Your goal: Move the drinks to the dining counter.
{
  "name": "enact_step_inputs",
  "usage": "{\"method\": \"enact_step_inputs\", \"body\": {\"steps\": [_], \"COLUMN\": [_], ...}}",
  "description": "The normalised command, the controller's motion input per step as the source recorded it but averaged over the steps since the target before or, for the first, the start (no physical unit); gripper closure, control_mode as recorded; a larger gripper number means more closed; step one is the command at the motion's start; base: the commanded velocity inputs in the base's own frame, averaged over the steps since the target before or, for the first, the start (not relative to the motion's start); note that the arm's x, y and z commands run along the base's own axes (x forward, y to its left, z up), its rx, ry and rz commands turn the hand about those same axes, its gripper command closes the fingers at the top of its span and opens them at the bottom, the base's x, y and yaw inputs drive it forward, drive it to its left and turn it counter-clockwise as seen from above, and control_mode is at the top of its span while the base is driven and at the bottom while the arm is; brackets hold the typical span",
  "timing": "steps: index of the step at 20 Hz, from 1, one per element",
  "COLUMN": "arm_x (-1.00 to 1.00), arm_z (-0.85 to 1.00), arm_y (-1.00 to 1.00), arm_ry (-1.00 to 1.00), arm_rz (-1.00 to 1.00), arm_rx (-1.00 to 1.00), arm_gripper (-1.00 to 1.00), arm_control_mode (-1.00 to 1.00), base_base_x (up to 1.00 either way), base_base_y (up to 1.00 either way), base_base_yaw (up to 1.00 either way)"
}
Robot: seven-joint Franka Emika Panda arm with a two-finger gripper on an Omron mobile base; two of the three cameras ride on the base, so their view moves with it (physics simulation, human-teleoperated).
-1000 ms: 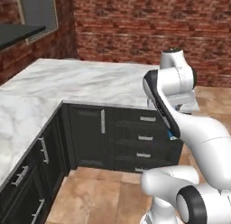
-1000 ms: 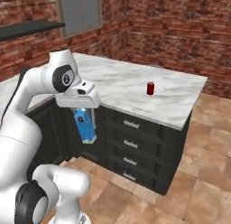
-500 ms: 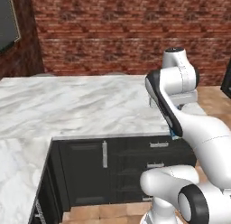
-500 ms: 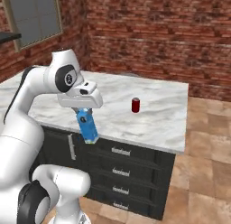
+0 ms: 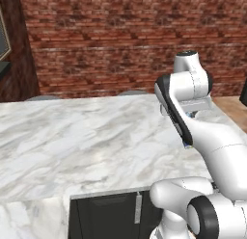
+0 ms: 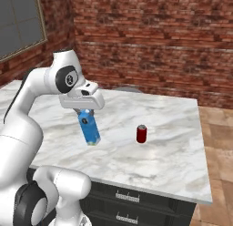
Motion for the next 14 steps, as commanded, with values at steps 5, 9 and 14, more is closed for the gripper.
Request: {"method": "enact_step_inputs", "body": {"steps": [5, 9, 14], "arm_x": [0.0, 0.0, 0.0], "arm_z": [0.0, 0.0, 0.0], "arm_y": [0.0, 0.0, 0.0], "arm_ry": [0.0, 0.0, 0.0], "arm_rz": [0.0, 0.0, 0.0], "arm_rx": [0.0, 0.0, 0.0], "arm_gripper": [1.0, 1.0, 1.0], "arm_control_mode": [1.0, 1.0, 1.0], "base_base_x": [1.0, 1.0, 1.0], "base_base_y": [-0.13, 0.0, 0.0], "base_base_yaw": [0.0, -0.07, -0.08]}}
